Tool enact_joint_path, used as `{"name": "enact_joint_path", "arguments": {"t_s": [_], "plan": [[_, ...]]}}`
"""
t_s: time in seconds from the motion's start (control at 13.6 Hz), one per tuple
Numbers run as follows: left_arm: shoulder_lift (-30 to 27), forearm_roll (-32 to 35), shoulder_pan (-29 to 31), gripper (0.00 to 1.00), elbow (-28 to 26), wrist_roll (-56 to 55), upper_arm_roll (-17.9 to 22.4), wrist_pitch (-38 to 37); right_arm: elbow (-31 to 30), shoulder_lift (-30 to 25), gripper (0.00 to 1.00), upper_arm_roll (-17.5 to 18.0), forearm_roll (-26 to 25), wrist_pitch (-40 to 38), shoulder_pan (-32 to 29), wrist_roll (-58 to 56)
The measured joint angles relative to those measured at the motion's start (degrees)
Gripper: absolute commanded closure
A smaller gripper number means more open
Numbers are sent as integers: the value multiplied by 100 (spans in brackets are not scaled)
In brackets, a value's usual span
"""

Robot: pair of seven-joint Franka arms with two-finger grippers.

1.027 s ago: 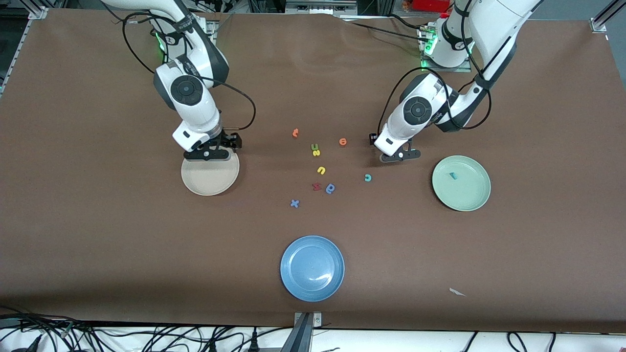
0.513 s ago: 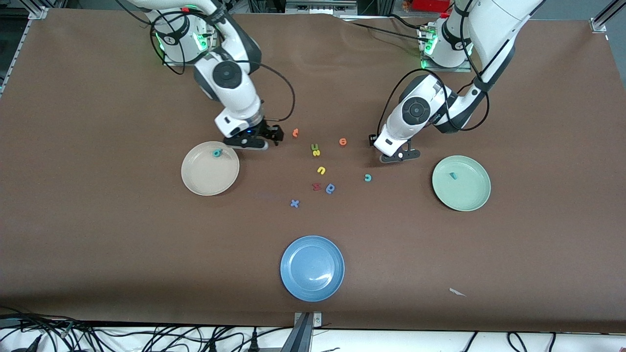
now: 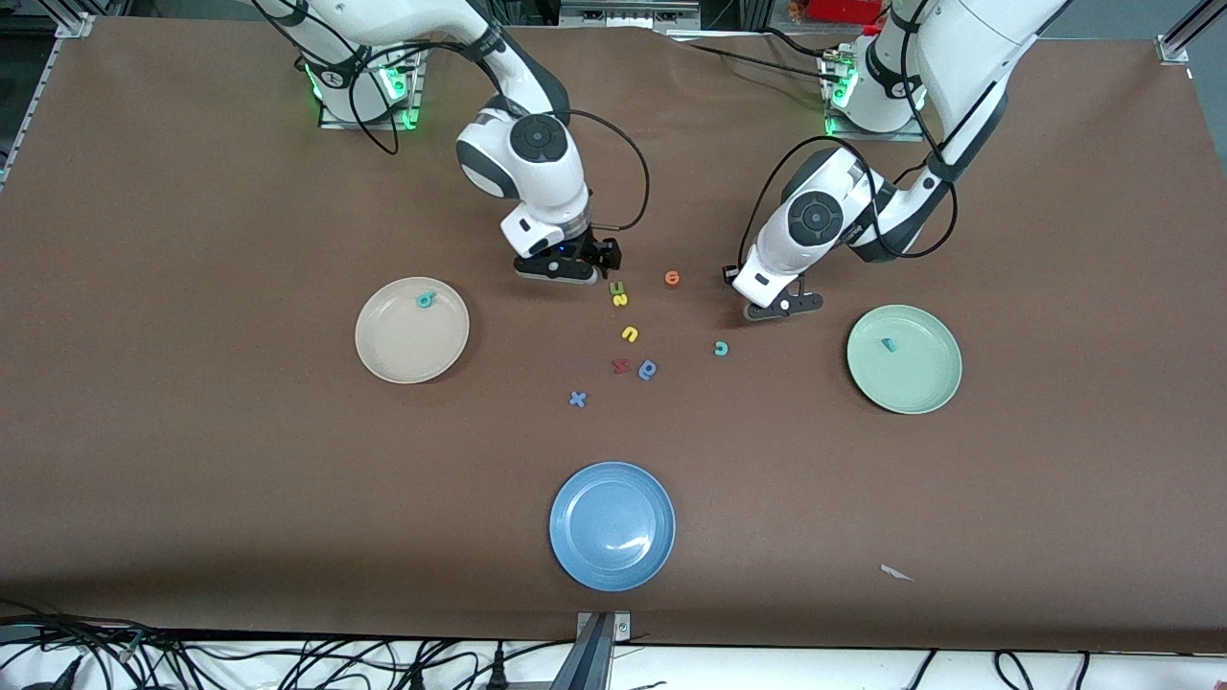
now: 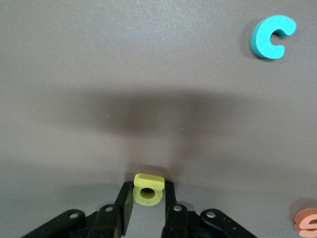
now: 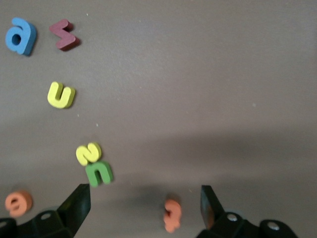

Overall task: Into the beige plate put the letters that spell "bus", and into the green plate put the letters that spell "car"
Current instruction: 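Grasp the yellow letter with the left gripper while the right gripper reaches yellow 2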

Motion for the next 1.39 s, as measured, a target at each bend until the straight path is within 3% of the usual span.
{"name": "enact_joint_path", "arguments": {"t_s": [0.22, 0.51, 1.03, 1.39], "plan": [[0, 0, -2, 90, 0, -11, 0, 0, 669, 526, 1, -96, -420, -405, 296, 742], [0, 0, -3, 100, 1, -17, 0, 1, 1319, 912, 2, -123, -556, -830, 551, 1361], [-7, 2, 79, 100, 244, 79, 42, -119, 1594, 1213, 3, -251, -896, -895, 654, 1788], [-27, 3, 447, 100, 1298, 772, 51, -1635, 1659, 1280, 5, -256, -910, -895, 731, 1910]]}}
